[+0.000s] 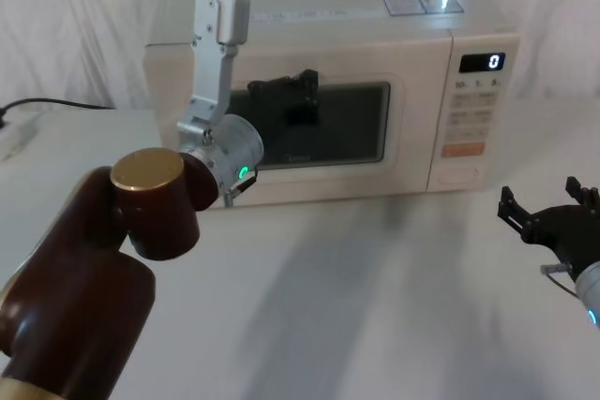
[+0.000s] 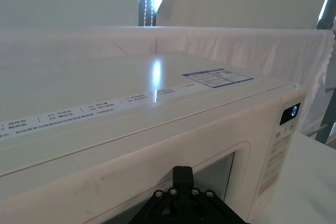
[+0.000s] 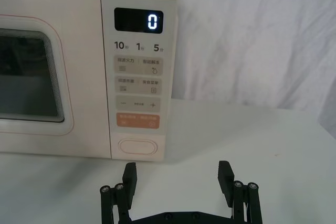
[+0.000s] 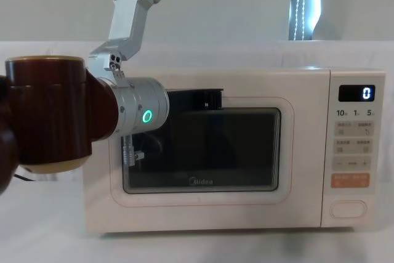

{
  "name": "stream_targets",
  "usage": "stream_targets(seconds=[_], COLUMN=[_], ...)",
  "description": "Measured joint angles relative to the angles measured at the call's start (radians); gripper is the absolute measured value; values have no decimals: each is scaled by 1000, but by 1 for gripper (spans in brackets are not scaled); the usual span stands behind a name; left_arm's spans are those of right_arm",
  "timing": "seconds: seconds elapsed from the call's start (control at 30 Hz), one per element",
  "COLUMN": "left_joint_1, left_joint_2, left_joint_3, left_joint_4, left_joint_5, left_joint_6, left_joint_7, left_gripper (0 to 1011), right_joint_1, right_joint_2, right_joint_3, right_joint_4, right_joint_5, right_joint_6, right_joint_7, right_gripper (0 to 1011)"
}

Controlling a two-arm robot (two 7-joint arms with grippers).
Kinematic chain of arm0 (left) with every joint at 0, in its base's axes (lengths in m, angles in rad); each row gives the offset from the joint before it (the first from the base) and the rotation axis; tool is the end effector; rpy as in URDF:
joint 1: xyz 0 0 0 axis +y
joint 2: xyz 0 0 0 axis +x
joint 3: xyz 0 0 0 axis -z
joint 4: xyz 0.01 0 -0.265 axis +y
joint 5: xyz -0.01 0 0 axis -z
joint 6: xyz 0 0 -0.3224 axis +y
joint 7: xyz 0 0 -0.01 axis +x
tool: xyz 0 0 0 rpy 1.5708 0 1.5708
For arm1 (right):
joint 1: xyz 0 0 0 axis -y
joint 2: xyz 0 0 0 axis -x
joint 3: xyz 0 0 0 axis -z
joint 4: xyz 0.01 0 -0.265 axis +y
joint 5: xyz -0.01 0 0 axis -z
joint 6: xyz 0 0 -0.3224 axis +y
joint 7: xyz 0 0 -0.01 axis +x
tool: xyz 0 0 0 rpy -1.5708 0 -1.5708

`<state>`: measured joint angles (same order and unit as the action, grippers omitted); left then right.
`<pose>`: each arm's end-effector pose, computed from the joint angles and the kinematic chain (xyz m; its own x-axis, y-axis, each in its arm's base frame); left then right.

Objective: Press the button to open the microwave door with one hand; close the microwave door with the other hand.

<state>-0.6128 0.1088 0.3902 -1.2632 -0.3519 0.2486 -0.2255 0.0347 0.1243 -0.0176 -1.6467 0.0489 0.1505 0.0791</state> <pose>0.4674 -0.0819 -0.1463 0.5454 0.8373 -0.0397 -0.8377 0.5461 0.0092 0.3506 -0.0251 -0.2381 0.0975 -0.9926 0.0726 0.9944 0.0942 -0.0481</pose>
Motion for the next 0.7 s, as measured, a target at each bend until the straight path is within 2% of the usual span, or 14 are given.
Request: stream_targets(seconds=[0.33,0.7], left_joint_1=[5,57], left_joint_2=[-7,10], left_joint_3=[-12,-24], left_joint_4=[0,-89], left_joint_5=[8,11], left_joint_6=[-1,19], left_joint_7=[-1,5], left_gripper=[0,0], right_joint_1=[0,0], right_joint_2=[0,0], right_joint_3=[0,0], right_joint_4=[0,0], right_joint_5=[0,0], right_joint_6=[0,0], right_joint_7=[0,0], right_gripper=[1002,1002])
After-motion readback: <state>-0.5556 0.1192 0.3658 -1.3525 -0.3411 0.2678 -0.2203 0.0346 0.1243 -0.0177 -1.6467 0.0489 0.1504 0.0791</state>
